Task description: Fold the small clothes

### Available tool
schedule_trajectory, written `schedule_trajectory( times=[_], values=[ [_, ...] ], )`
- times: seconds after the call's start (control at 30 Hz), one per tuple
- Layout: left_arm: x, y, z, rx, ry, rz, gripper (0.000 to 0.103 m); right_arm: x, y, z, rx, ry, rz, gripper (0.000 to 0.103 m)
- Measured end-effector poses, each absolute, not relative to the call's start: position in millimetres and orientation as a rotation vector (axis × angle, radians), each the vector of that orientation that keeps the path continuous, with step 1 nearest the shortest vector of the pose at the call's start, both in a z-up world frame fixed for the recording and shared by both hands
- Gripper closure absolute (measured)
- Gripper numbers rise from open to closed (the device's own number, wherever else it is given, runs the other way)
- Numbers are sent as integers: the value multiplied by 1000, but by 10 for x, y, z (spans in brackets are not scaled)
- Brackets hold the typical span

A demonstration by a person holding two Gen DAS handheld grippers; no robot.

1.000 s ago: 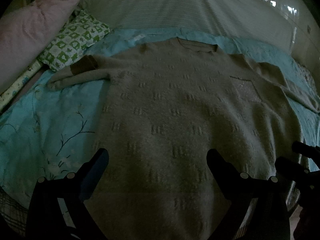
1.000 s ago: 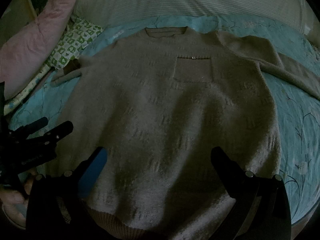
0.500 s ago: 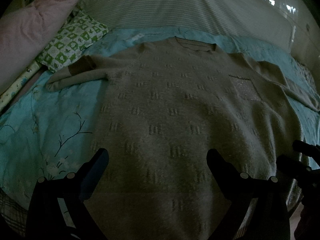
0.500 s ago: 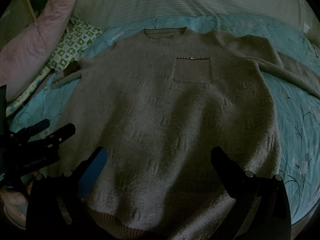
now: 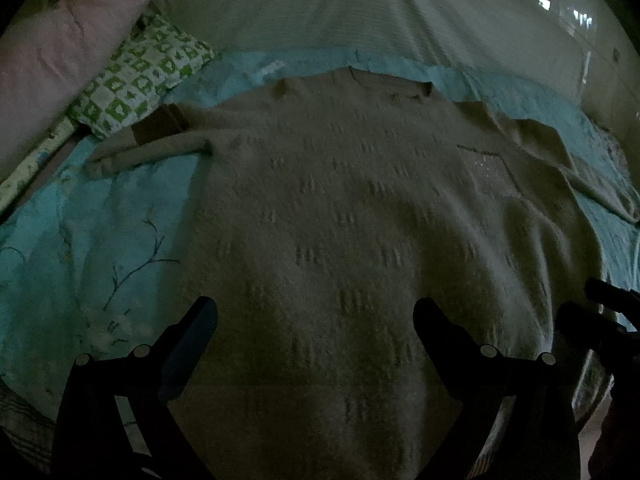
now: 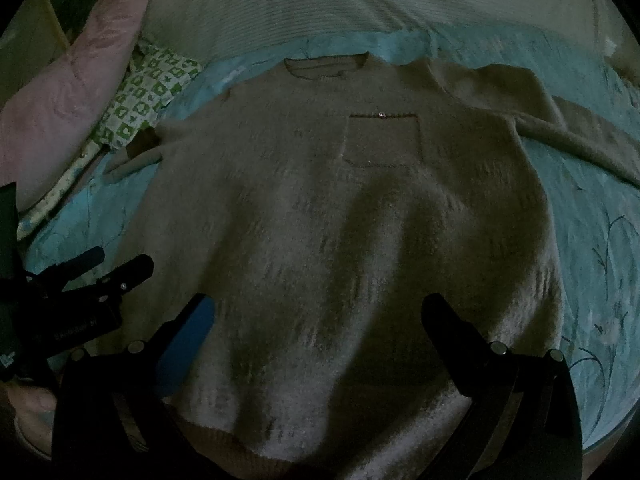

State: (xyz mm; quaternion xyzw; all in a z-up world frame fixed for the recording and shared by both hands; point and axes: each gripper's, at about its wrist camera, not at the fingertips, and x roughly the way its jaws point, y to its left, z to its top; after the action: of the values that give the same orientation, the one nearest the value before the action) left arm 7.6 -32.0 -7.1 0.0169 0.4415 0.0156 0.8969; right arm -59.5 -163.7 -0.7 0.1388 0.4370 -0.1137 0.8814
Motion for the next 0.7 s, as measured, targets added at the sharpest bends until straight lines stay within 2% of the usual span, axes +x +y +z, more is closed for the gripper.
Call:
schedule_trajectory(
  times=[0.5, 0.7],
  values=[
    [275, -410, -141, 46, 945, -33, 4, -644, -1920, -16, 340, 883, -269, 0],
    [458, -455, -127, 70, 950, -51, 4, -871, -2422, 72, 403, 811, -380, 0]
  ],
)
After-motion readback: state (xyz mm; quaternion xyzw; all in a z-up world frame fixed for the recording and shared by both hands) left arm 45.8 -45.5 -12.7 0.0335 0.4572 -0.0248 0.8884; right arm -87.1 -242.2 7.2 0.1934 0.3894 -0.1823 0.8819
